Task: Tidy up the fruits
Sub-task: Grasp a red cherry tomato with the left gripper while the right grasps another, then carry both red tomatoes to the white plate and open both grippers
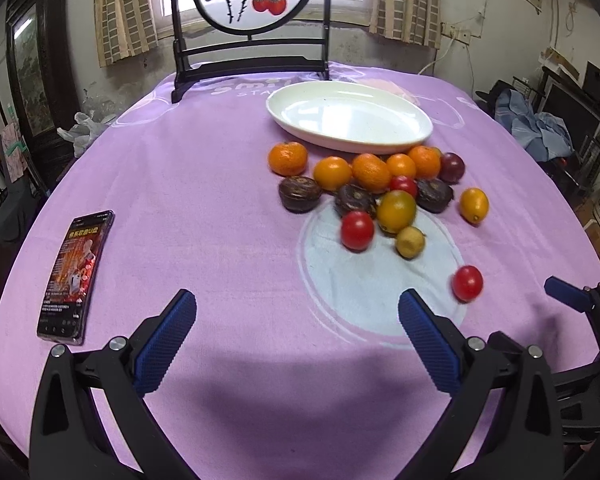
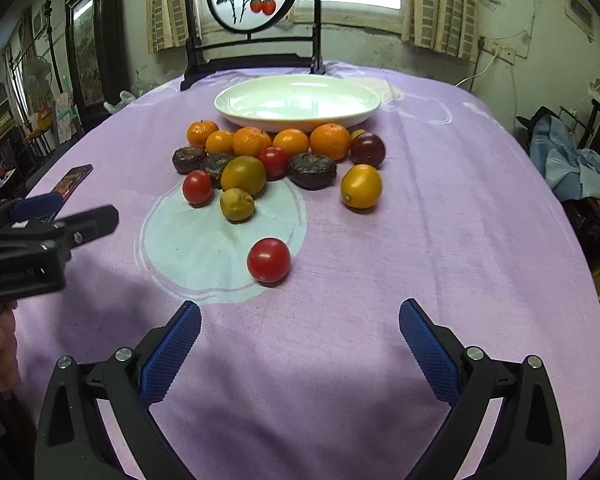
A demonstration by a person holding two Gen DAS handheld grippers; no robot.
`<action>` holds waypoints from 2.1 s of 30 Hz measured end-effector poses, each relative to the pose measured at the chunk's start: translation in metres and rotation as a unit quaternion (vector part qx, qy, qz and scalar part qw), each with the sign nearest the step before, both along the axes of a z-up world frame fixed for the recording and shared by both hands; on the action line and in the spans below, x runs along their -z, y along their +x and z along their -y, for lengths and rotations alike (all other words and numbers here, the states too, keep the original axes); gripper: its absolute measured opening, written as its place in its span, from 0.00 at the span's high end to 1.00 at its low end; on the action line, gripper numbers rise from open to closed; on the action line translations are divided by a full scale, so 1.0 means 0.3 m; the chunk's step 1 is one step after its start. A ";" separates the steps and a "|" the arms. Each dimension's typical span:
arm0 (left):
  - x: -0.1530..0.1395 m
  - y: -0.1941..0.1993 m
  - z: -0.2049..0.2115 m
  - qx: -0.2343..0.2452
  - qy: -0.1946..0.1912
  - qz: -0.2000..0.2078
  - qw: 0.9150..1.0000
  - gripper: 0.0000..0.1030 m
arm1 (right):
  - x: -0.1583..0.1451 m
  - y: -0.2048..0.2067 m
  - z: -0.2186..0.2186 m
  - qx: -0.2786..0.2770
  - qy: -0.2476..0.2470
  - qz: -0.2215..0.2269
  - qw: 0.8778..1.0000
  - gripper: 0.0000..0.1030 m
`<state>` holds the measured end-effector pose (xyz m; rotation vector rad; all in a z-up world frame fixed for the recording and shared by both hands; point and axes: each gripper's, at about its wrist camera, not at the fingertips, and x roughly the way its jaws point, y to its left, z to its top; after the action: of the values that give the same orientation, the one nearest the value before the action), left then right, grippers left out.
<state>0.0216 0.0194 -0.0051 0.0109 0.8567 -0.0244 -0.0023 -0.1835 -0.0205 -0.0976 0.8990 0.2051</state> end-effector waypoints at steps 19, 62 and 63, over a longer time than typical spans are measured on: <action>0.079 0.235 -0.010 0.024 -0.002 -0.060 0.998 0.04 | 0.022 0.158 -0.032 -0.031 0.008 -0.029 0.999 0.74; 0.030 0.940 0.124 0.029 0.010 -0.070 0.997 0.73 | -0.055 0.789 -0.058 -0.057 0.007 0.014 0.998 0.71; 0.047 0.952 0.129 0.027 0.009 -0.075 0.997 0.72 | -0.040 0.812 -0.064 -0.056 0.007 0.009 0.998 0.71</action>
<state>0.3073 -0.0194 -0.0193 0.0499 1.0060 -0.0682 0.2414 -0.1644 -0.0086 -0.1371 0.8757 0.3132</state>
